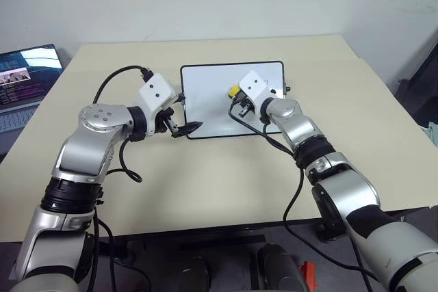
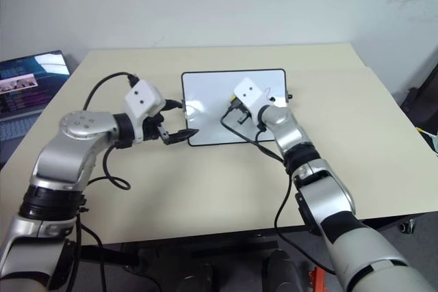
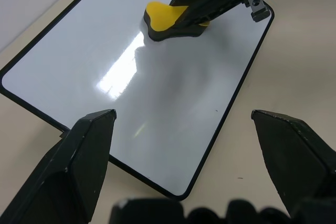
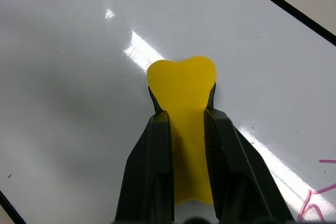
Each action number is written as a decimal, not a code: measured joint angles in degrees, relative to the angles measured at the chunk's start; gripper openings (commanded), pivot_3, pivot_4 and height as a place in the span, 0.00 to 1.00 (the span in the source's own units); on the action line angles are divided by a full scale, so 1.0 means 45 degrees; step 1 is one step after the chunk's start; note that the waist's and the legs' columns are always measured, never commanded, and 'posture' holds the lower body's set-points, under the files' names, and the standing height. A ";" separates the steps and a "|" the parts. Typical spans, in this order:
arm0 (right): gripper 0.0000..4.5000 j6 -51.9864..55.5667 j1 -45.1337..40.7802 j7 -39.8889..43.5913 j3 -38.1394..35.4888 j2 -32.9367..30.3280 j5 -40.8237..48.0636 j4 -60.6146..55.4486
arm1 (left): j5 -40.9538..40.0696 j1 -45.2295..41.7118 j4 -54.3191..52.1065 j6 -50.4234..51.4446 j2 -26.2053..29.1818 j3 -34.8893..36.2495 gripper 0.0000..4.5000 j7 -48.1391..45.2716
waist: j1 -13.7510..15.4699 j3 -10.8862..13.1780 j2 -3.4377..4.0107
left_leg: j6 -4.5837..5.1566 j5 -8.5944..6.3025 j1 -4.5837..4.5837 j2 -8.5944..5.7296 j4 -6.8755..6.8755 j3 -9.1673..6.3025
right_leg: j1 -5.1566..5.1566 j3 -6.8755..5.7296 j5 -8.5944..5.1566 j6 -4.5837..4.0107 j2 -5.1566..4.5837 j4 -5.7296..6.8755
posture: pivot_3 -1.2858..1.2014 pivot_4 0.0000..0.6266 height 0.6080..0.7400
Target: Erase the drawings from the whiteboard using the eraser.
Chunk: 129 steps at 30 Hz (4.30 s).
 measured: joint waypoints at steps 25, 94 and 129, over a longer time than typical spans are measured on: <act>0.10 -0.1193 -0.1268 -0.2269 0.0065 -0.0792 -0.0774 0.1635 | 0.0023 -0.0002 0.0007 -0.0023 0.0000 0.0000 1.00 0.0000 | 0.0336 0.0015 0.0004 | 0.0032 0.0020 -0.0062 -0.0007 -0.0018 -0.0002 | -0.0027 0.0000 -0.0006 -0.0008 -0.0003 -0.0024 | 0.52 0.24 1.00; 0.10 -0.0533 0.2767 0.8140 -0.0005 -1.0368 -0.0927 -0.8937 | 0.0022 -0.0008 -0.1614 0.0606 0.1465 -0.0587 1.00 -0.1683 | 0.0400 0.0061 0.0012 | -0.0084 -0.0059 -0.0495 -0.0041 -0.0155 0.0042 | -0.0419 -0.0043 -0.0016 0.0079 -0.0082 -0.0164 | 0.52 0.24 1.00; 0.10 0.1289 0.1445 0.5365 -0.1118 -0.8946 -0.0437 -0.8117 | 0.0086 -0.1111 -0.0780 -0.0571 -0.0137 0.0237 1.00 0.0680 | 0.0378 0.0063 0.0019 | -0.0064 -0.0069 -0.0472 -0.0057 0.0042 0.0037 | -0.0386 -0.0032 -0.0009 0.0080 -0.0081 0.0006 | 0.52 0.24 1.00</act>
